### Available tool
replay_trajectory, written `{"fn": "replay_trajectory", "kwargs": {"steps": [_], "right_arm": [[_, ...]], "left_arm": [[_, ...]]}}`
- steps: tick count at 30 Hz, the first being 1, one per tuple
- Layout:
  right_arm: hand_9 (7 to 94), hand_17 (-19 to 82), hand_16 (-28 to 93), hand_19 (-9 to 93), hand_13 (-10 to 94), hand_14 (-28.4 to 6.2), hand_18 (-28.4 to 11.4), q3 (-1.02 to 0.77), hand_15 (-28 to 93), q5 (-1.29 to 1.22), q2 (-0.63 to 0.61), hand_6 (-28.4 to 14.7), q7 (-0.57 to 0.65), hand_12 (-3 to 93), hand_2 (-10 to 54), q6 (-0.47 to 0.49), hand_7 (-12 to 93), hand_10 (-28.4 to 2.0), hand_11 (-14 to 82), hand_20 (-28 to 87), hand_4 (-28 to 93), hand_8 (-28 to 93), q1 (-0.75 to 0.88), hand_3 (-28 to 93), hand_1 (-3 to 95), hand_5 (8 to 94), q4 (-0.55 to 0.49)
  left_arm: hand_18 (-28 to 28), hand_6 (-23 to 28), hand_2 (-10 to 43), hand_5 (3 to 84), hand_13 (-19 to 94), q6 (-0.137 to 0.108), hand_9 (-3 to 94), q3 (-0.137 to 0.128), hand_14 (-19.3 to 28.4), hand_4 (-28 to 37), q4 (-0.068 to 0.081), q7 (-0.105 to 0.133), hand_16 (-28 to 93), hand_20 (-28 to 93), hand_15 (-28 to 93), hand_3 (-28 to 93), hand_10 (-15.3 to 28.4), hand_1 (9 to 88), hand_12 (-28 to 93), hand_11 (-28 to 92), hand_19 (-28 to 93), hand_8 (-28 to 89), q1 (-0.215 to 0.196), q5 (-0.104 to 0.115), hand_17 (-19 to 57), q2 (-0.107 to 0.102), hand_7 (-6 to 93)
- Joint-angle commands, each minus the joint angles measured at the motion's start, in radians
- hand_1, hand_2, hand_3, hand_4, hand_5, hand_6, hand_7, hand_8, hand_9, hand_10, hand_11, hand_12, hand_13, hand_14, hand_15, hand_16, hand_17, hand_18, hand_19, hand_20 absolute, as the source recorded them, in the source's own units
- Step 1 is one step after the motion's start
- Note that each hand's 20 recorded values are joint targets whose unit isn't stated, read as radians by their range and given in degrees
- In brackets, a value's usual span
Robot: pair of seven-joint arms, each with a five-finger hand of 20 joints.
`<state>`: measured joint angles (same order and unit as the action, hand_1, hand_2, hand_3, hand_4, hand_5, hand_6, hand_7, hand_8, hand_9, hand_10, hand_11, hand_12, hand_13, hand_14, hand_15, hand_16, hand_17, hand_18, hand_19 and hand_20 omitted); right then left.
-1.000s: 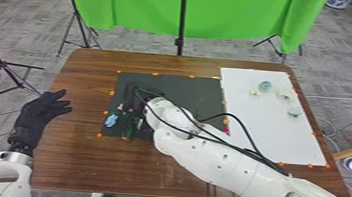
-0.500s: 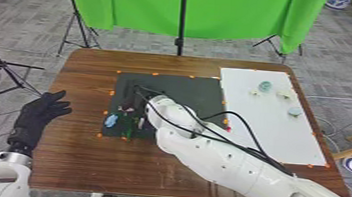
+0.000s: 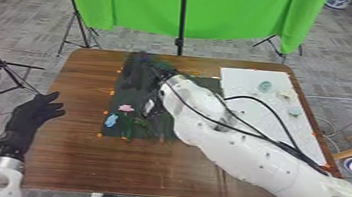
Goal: Arrange flowers
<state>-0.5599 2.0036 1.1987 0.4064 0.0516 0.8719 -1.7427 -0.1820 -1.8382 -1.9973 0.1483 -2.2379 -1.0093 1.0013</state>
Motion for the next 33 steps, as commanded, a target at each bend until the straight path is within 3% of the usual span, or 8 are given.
{"fn": "replay_trajectory", "kwargs": {"steps": [1, 8, 13, 20, 33], "right_arm": [[77.8, 57, 37, 93, 85, -4.9, -16.3, -0.319, 60, 0.023, -0.366, -0.6, 0.034, 27.3, -9.5, -0.004, 17, -13.4, 29.3, 55, -15, -8, 0.086, 65, 37.8, 67.4, -0.154], [74.9, 54, 36, 93, 81, -8.2, -18.4, -0.57, 60, 0.088, -0.593, -3.2, 0.124, 27.8, -4.9, -0.012, 13, -16.8, 25.5, 54, -11, -6, 0.356, 60, 20.0, 64.3, -0.167], [75.9, 54, 35, 93, 82, -8.7, -19.3, -0.669, 61, 0.118, -0.667, -3.3, 0.162, 28.0, -3.7, 0.037, 12, -17.2, 25.9, 54, -11, -6, 0.528, 60, 18.8, 64.6, -0.098], [77.2, 55, 35, 93, 83, -8.5, -19.1, -0.728, 61, 0.09, -0.641, -2.4, 0.206, 28.4, -5.4, 0.044, 14, -16.4, 27.5, 54, -11, -6, 0.625, 61, 21.5, 65.4, -0.018], [78.7, 58, 35, 93, 85, -6.6, -17.9, -0.646, 61, 0.067, -0.588, -1.8, 0.224, 28.2, -7.3, -0.046, 15, -15.2, 29.3, 55, -11, -7, 0.609, 63, 24.2, 65.1, 0.087]], "left_arm": [[14.4, 8.0, 16.8, 43.5, 39, -0.023, 44.6, -0.018, 20.2, -28.3, -0.02, -0.002, -1, 20, 28, 59, 15.3, 21.1, 13, 22, 17, -5, -0.056, -0.008, 9.8, 0.025, 7.5], [14.3, 8.0, 16.8, 43.6, 39, -0.025, 44.6, -0.031, 20.2, -28.3, -0.029, -0.004, -1, 20, 28, 59, 15.3, 21.2, 13, 22, 17, -5, -0.071, -0.011, 9.9, 0.037, 7.6], [14.3, 8.0, 16.8, 43.6, 39, -0.024, 44.6, -0.033, 20.2, -28.3, -0.029, -0.005, -1, 20, 28, 59, 15.3, 21.2, 13, 22, 17, -5, -0.073, -0.01, 9.9, 0.04, 7.7], [14.3, 7.8, 16.8, 43.5, 39, -0.024, 44.6, -0.032, 20.2, -28.3, -0.029, -0.009, -1, 20, 28, 59, 15.3, 21.3, 13, 22, 17, -5, -0.072, -0.01, 10.0, 0.04, 7.8], [14.3, 7.8, 16.7, 43.4, 39, -0.009, 44.6, -0.023, 20.1, -28.3, -0.021, -0.02, -1, 20, 28, 60, 15.3, 21.1, 13, 22, 17, -5, -0.058, -0.016, 10.0, 0.036, 7.9]]}}
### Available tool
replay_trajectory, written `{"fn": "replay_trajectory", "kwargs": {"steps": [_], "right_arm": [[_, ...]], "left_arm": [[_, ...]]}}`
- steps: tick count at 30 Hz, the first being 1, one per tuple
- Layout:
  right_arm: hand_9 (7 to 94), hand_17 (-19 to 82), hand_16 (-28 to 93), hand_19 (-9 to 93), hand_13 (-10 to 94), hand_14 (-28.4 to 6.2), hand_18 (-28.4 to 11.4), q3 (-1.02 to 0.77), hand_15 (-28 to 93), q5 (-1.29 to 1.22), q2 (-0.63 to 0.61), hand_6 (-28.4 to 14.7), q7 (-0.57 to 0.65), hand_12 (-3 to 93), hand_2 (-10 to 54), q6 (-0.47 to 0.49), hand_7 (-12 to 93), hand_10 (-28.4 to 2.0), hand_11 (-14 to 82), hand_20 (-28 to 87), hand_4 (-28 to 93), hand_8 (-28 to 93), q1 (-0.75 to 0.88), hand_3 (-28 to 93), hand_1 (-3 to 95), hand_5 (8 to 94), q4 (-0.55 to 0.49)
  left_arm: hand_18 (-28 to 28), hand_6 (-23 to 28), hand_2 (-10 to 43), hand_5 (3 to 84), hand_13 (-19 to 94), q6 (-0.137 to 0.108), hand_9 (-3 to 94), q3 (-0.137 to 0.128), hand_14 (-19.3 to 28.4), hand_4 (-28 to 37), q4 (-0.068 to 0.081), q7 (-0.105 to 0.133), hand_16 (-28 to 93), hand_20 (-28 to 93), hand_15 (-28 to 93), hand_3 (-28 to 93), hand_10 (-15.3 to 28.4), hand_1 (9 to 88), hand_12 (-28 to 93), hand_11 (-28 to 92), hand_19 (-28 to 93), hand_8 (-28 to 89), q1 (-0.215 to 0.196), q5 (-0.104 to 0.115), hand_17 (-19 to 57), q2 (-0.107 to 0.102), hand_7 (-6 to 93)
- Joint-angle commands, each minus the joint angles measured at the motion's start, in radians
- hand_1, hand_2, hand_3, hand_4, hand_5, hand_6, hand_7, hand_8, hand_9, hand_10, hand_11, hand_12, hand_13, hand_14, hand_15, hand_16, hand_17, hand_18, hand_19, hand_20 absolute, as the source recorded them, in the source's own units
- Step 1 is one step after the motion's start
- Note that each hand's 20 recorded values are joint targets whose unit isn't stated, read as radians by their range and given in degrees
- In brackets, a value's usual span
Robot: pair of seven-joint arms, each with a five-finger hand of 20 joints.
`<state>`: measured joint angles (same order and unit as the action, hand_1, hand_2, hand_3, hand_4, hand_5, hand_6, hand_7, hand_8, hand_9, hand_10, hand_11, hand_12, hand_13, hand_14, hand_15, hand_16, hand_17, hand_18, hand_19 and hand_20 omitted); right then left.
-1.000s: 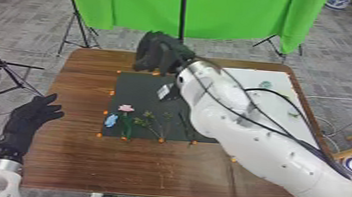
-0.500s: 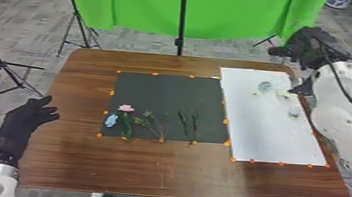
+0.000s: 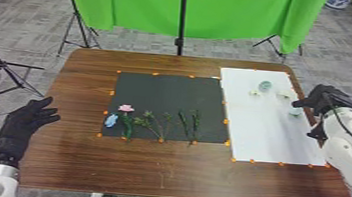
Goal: Arrange flowers
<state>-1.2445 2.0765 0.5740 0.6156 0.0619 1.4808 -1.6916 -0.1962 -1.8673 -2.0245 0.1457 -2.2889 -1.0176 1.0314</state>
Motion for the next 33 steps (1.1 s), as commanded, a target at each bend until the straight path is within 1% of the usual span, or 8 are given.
{"fn": "replay_trajectory", "kwargs": {"steps": [1, 6, 12, 15, 19, 24, 28, 33], "right_arm": [[78.9, 58, 35, 93, 85, -6.4, -17.8, 0.046, 61, -0.004, 0.042, -1.8, 0.017, 28.2, -7.4, -0.061, 15, -15.0, 29.4, 55, -11, -7, -0.001, 63, 24.5, 65.0, 0.043], [79.1, 58, 35, 93, 86, -5.8, -17.6, 0.085, 61, -0.01, 0.06, -2.3, 0.028, 28.0, -9.1, -0.105, 15, -14.3, 30.1, 56, -12, -7, -0.002, 65, 27.8, 63.7, 0.07], [81.3, 60, 35, 93, 88, -4.3, -16.0, 0.136, 61, -0.031, 0.073, -2.1, 0.03, 27.3, -9.5, -0.186, 17, -12.6, 31.3, 55, -14, -8, -0.026, 66, 40.5, 65.4, 0.091], [83.4, 61, 35, 93, 89, -3.4, -15.5, 0.139, 60, -0.018, 0.072, -2.8, 0.028, 31.2, -9.5, -0.202, 17, -11.5, 29.5, 56, -16, 6, -0.032, 63, 48.1, 68.3, 0.083], [87.3, 63, 36, 93, 91, -2.4, -14.6, 0.044, 59, 0.031, 0.07, -2.7, 0.05, 39.5, -9.5, -0.192, 21, -9.5, 22.8, 56, -15, 12, 0.003, 58, 57.0, 74.9, -0.019], [88.8, 63, 36, 93, 91, -1.7, -14.3, 0.0, 59, -0.01, 0.071, -2.2, -0.003, 41.9, -9.5, -0.251, 23, -9.1, 20.7, 56, -15, 13, -0.027, 59, 59.1, 76.9, -0.195], [89.0, 63, 37, 93, 91, -1.6, -14.3, 0.114, 59, -0.048, 0.11, -2.1, -0.082, 42.3, -9.5, -0.269, 23, -9.1, 20.9, 56, -15, 14, -0.154, 59, 59.1, 77.1, -0.273], [89.1, 63, 37, 93, 91, -1.5, -14.2, 0.346, 59, -0.12, 0.195, -1.9, -0.195, 42.5, -9.5, -0.204, 23, -9.0, 20.8, 56, -15, 14, -0.364, 59, 58.8, 77.1, -0.287]], "left_arm": [[14.3, 7.8, 16.7, 43.4, 39, 0.006, 44.6, 0.005, 20.1, -28.3, 0.006, -0.019, -1, 20, 28, 60, 15.3, 21.1, 13, 22, 17, -5, -0.008, -0.007, 10.0, 0.005, 7.9], [14.3, 7.7, 16.2, 43.4, 39, 0.006, 44.6, 0.009, 20.1, -28.3, 0.008, -0.021, -1, 20, 28, 60, 15.3, 21.5, 13, 22, 17, -5, -0.005, -0.011, 9.9, 0.007, 8.0], [14.3, 7.8, 15.9, 43.4, 39, 0.001, 44.6, 0.004, 20.1, -28.3, 0.004, -0.018, -2, 20, 28, 61, 15.3, 21.8, 13, 22, 17, -5, -0.013, -0.01, 9.9, 0.012, 7.8], [14.3, 7.7, 15.8, 43.4, 39, -0.001, 44.6, 0.003, 20.1, -28.3, 0.004, -0.015, -1, 20, 28, 61, 15.3, 22.0, 13, 22, 17, -5, -0.016, -0.009, 9.9, 0.015, 7.9], [14.3, 7.8, 15.7, 43.4, 39, 0.004, 44.6, 0.004, 20.2, -28.3, 0.006, -0.017, -1, 20, 28, 61, 15.3, 22.0, 13, 22, 17, -5, -0.013, -0.009, 10.0, 0.014, 7.8], [14.3, 7.8, 15.7, 43.5, 39, 0.004, 44.6, -0.007, 20.1, -28.3, 0.003, -0.019, -2, 20, 28, 61, 15.4, 22.2, 13, 22, 17, -5, -0.024, -0.007, 10.0, 0.015, 7.8], [14.3, 7.8, 15.7, 43.4, 39, 0.002, 44.6, -0.007, 20.2, -28.3, 0.001, -0.017, -2, 20, 28, 61, 15.3, 22.2, 13, 22, 17, -5, -0.026, -0.007, 9.9, 0.014, 7.8], [14.3, 7.8, 15.6, 43.4, 39, 0.007, 44.6, -0.002, 20.2, -28.3, 0.002, -0.02, -2, 20, 28, 61, 15.4, 22.3, 13, 22, 17, -5, -0.021, -0.01, 9.9, 0.015, 7.8]]}}
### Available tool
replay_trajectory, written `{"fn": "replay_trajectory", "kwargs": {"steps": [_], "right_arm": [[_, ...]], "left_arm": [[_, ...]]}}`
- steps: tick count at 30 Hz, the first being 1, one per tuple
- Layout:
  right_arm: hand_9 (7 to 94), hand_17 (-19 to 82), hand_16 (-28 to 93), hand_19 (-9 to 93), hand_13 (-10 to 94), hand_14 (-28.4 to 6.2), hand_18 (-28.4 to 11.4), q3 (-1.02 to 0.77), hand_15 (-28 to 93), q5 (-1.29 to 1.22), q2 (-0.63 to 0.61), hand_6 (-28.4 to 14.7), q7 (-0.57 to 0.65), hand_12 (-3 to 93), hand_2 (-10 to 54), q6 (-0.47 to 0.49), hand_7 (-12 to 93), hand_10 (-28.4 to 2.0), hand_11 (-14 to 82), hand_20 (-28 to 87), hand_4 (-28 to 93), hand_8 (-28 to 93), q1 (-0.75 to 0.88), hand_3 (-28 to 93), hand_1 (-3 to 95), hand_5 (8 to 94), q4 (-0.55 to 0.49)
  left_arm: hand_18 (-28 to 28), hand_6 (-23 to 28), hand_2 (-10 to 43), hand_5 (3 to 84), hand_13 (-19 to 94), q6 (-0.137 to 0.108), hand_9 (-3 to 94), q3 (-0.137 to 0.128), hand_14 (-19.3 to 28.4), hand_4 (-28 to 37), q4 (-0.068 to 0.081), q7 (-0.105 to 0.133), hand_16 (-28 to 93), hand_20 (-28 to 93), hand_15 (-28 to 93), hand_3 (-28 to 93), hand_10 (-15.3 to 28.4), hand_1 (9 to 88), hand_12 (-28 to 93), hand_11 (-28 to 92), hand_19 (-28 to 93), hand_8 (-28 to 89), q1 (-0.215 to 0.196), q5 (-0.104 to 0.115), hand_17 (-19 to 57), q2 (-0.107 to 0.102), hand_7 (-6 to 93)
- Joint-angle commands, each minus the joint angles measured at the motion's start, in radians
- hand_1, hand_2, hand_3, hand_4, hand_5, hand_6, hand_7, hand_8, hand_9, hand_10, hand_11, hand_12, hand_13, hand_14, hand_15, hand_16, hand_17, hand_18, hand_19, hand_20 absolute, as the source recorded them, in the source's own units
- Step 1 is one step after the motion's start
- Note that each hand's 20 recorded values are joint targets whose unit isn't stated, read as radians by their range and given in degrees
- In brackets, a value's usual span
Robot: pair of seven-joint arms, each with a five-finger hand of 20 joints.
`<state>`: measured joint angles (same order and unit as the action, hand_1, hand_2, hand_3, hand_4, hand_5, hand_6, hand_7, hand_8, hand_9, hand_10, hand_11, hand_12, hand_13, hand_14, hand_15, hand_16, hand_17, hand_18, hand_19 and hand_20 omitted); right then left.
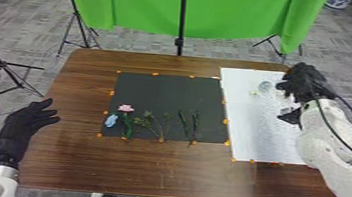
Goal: Arrange flowers
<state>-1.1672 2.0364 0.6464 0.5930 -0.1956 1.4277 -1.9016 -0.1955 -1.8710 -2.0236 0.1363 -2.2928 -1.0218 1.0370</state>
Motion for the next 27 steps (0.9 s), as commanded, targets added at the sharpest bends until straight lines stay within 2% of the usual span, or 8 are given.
{"fn": "replay_trajectory", "kwargs": {"steps": [1, 3, 5, 6, 14, 21, 26, 27], "right_arm": [[89.2, 63, 37, 93, 91, -1.5, -14.2, 0.315, 59, -0.09, 0.145, -1.9, -0.199, 42.5, -9.5, 0.079, 23, -9.0, 20.8, 56, -15, 14, -0.352, 59, 58.7, 77.2, -0.063], [89.3, 63, 37, 93, 91, -1.5, -14.1, 0.389, 59, -0.09, 0.207, -1.9, -0.222, 42.5, -9.5, 0.141, 23, -9.0, 20.8, 56, -15, 14, -0.416, 59, 58.8, 77.2, -0.027], [89.2, 63, 37, 93, 91, -1.4, -14.0, 0.463, 59, -0.09, 0.263, -1.7, -0.226, 42.5, -9.5, 0.145, 23, -8.9, 21.0, 56, -15, 14, -0.471, 59, 58.6, 77.2, 0.017], [89.2, 63, 37, 93, 91, -1.4, -14.0, 0.49, 59, -0.087, 0.291, -1.7, -0.226, 42.6, -9.5, 0.16, 24, -8.8, 21.1, 56, -15, 14, -0.489, 59, 58.6, 77.2, 0.036], [87.8, 63, 37, 93, 90, -1.4, -14.0, 0.624, 59, -0.06, 0.452, -1.0, -0.257, 43.4, -9.5, 0.274, 25, -8.8, 27.4, 57, -15, 13, -0.55, 60, 57.8, 76.6, 0.167], [86.8, 62, 37, 93, 90, -1.8, -14.2, 0.694, 60, -0.04, 0.508, -0.8, -0.251, 41.4, -9.5, 0.306, 26, -9.2, 32.1, 58, -15, 13, -0.569, 60, 56.7, 76.4, 0.233], [86.4, 62, 37, 93, 90, -2.0, -14.3, 0.712, 61, -0.024, 0.526, -0.8, -0.251, 40.0, -9.5, 0.315, 26, -9.4, 33.9, 58, -16, 12, -0.562, 60, 56.1, 76.0, 0.257], [86.3, 62, 37, 93, 90, -2.1, -14.3, 0.718, 61, -0.028, 0.524, -0.8, -0.245, 39.9, -9.5, 0.312, 26, -9.5, 34.2, 58, -16, 12, -0.564, 60, 56.1, 75.8, 0.261]], "left_arm": [[14.3, 7.8, 15.6, 43.4, 39, 0.005, 44.6, 0.003, 20.2, -28.3, 0.002, -0.009, -2, 20, 28, 60, 15.4, 22.3, 13, 22, 17, -5, -0.017, -0.005, 9.9, 0.009, 7.8], [14.3, 7.8, 15.6, 43.4, 39, 0.006, 44.6, 0.005, 20.2, -28.3, 0.004, -0.01, -2, 20, 28, 60, 15.4, 22.3, 13, 22, 17, -5, -0.016, -0.006, 9.9, 0.009, 7.8], [14.3, 7.8, 15.6, 43.4, 39, -0.005, 44.6, 0.014, 20.2, -28.3, 0.006, 0.001, -2, 20, 28, 61, 15.4, 22.2, 13, 22, 17, -5, -0.01, -0.005, 9.9, 0.01, 7.8], [14.3, 7.8, 15.6, 43.4, 39, -0.003, 44.6, 0.015, 20.2, -28.3, 0.007, 0.004, -2, 20, 28, 61, 15.3, 22.2, 13, 22, 17, -5, -0.01, -0.003, 9.9, 0.011, 7.8], [14.5, 7.9, 15.7, 43.5, 39, 0.003, 44.7, 0.03, 20.1, -28.3, 0.016, 0.001, -1, 21, 28, 61, 15.3, 22.3, 13, 22, 17, -5, 0.008, -0.005, 9.8, 0.006, 7.8], [14.5, 7.8, 15.6, 43.5, 39, 0.012, 44.7, 0.037, 20.1, -28.3, 0.029, 0.004, -1, 21, 28, 61, 15.2, 22.3, 13, 22, 17, -5, 0.02, -0.002, 9.7, 0.007, 7.9], [14.8, 7.7, 15.6, 43.4, 39, 0.012, 44.7, 0.044, 20.1, -28.3, 0.027, -0.001, -1, 21, 28, 61, 15.3, 22.2, 13, 22, 18, -5, 0.024, -0.004, 9.4, 0.002, 7.9], [14.9, 7.7, 15.6, 43.4, 39, 0.018, 44.7, 0.046, 20.1, -28.3, 0.031, -0.005, -1, 21, 28, 61, 15.3, 22.3, 13, 22, 18, -5, 0.032, -0.005, 9.2, -0.001, 7.9]]}}
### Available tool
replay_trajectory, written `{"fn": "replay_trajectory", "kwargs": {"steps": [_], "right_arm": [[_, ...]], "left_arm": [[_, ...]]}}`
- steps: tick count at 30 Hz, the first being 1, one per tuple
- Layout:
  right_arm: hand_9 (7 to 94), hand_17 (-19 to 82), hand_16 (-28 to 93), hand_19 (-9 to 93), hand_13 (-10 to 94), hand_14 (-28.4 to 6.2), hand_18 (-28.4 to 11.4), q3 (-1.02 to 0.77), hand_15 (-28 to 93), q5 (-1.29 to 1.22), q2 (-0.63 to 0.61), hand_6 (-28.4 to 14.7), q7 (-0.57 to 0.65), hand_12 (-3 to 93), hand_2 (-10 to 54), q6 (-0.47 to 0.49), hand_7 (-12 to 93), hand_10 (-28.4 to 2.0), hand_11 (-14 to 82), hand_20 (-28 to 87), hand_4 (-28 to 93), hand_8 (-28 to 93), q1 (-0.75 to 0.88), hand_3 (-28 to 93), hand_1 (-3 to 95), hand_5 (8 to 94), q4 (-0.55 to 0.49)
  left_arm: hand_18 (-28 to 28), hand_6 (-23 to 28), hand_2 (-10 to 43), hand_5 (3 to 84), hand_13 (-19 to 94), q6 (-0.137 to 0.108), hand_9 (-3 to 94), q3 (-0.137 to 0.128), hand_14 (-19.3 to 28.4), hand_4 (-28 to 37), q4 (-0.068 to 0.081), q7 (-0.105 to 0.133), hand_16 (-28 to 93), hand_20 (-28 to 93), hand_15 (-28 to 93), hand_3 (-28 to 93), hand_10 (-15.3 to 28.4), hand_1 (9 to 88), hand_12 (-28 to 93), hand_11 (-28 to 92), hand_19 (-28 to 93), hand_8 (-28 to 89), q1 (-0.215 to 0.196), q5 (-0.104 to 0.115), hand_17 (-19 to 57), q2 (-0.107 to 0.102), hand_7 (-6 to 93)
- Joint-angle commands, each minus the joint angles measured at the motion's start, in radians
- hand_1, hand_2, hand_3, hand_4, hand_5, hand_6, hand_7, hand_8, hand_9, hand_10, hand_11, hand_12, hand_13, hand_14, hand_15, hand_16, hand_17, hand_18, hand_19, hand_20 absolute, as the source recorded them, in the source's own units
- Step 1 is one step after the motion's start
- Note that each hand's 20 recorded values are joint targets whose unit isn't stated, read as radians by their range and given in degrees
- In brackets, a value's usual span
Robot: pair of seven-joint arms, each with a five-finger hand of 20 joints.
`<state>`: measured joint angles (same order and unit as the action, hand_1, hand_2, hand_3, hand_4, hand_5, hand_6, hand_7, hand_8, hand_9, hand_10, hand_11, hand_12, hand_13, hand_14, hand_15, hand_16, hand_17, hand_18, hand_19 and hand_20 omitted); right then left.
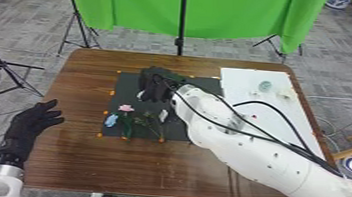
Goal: Arrange flowers
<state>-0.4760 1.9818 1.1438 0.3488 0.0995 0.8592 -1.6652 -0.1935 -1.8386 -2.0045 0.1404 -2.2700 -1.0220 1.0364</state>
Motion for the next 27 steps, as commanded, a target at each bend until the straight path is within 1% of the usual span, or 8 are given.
{"fn": "replay_trajectory", "kwargs": {"steps": [1, 6, 12, 14, 18, 23, 25, 27], "right_arm": [[86.3, 62, 37, 93, 90, -2.1, -14.3, 0.025, 61, 0.03, 0.03, -0.8, -0.002, 39.8, -9.5, 0.021, 25, -9.5, 34.4, 58, -16, 12, 0.008, 60, 56.1, 75.6, 0.028], [85.7, 62, 37, 93, 90, -2.1, -14.5, 0.032, 62, 0.035, 0.032, -1.0, -0.002, 38.2, -9.5, 0.02, 24, -9.7, 36.5, 59, -16, 11, 0.01, 60, 54.8, 75.1, 0.042], [84.5, 62, 37, 93, 89, -2.1, -14.5, 0.04, 62, 0.054, 0.035, -1.1, -0.001, 36.7, -9.5, 0.017, 21, -10.0, 38.6, 59, -15, 10, 0.018, 59, 53.0, 73.8, 0.059], [83.8, 62, 37, 93, 89, -2.3, -14.5, 0.041, 62, 0.049, 0.032, -1.0, 0.001, 36.5, -9.5, 0.027, 21, -10.2, 38.9, 59, -15, 10, 0.019, 59, 52.1, 72.7, 0.058], [83.0, 61, 37, 93, 89, -2.5, -14.6, 0.044, 63, 0.053, 0.029, -0.7, -0.002, 32.2, -9.5, 0.03, 20, -10.4, 41.2, 59, -15, 9, 0.022, 61, 48.0, 71.4, 0.055], [82.7, 61, 37, 93, 89, -2.6, -14.8, 0.048, 63, 0.055, 0.025, -0.1, -0.004, 31.8, -9.5, 0.036, 20, -10.4, 41.6, 59, -17, 5, 0.019, 65, 43.3, 69.5, 0.054], [82.6, 61, 37, 93, 89, -2.7, -14.9, 0.053, 63, 0.064, 0.025, 0.0, -0.009, 31.7, -9.5, 0.036, 20, -10.4, 41.7, 59, -17, 2, 0.018, 67, 41.8, 69.0, 0.056], [82.5, 61, 37, 93, 88, -2.8, -14.9, 0.05, 63, 0.065, 0.022, 0.1, -0.01, 31.8, -9.5, 0.049, 20, -10.5, 41.7, 59, -17, 0, 0.018, 67, 41.0, 68.8, 0.055]], "left_arm": [[15.0, 7.7, 15.6, 43.4, 39, 0.014, 44.7, 0.013, 20.1, -28.3, 0.011, -0.01, -1, 21, 28, 61, 15.3, 22.3, 13, 22, 18, -5, 0.007, -0.005, 9.1, 0.0, 7.9], [15.2, 7.7, 15.4, 43.4, 39, 0.011, 44.7, 0.016, 20.2, -28.3, 0.014, -0.01, -1, 21, 29, 61, 15.2, 22.1, 13, 22, 19, -5, 0.015, -0.005, 8.8, -0.009, 7.9], [15.5, 7.8, 15.1, 43.5, 39, 0.021, 44.8, 0.025, 19.9, -28.3, 0.019, -0.015, -1, 21, 29, 62, 15.3, 22.7, 13, 22, 19, -5, 0.025, -0.007, 8.2, -0.011, 8.0], [15.5, 7.7, 15.0, 43.5, 39, 0.02, 44.8, 0.032, 20.0, -28.3, 0.022, -0.018, -1, 21, 29, 62, 15.3, 22.8, 13, 22, 19, -5, 0.029, -0.005, 8.1, -0.017, 8.1], [15.6, 7.7, 14.9, 43.5, 39, 0.026, 44.8, 0.034, 19.9, -28.3, 0.023, -0.02, -1, 21, 29, 62, 15.2, 22.9, 13, 22, 19, -5, 0.035, -0.009, 7.8, -0.018, 8.2], [15.8, 7.6, 14.5, 43.4, 39, 0.035, 44.8, 0.036, 19.9, -28.3, 0.023, -0.023, -1, 21, 30, 62, 15.2, 22.9, 13, 22, 19, -5, 0.04, -0.01, 7.5, -0.016, 8.2], [15.8, 7.6, 14.5, 43.4, 39, 0.029, 44.8, 0.033, 19.9, -28.3, 0.018, -0.02, -1, 21, 30, 62, 15.2, 22.9, 13, 22, 19, -5, 0.031, -0.01, 7.4, -0.012, 8.2], [15.8, 7.5, 14.4, 43.3, 39, 0.033, 44.8, 0.032, 20.0, -28.3, 0.021, -0.02, -1, 21, 30, 63, 15.1, 22.9, 13, 22, 19, -5, 0.036, -0.008, 7.4, -0.013, 8.2]]}}
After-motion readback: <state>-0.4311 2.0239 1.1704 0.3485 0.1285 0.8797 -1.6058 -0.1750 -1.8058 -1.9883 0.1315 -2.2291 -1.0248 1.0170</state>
